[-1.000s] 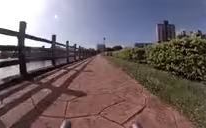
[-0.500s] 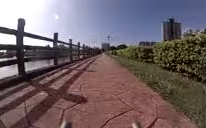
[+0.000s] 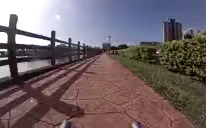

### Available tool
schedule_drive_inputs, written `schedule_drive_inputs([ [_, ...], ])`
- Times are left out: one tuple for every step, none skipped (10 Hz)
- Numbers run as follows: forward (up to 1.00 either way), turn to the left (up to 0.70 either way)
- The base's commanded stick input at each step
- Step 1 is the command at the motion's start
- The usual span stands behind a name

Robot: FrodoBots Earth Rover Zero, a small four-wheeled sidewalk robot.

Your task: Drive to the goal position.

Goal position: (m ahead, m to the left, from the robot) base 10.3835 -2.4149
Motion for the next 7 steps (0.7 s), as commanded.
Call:
schedule_drive_inputs([
  [0.5, 0.5],
  [0.5, 0.5],
  [0.5, 0.42],
  [0.5, 0.03],
  [0.5, 0.0],
  [0.5, 0.0],
  [0.5, 0.07],
])
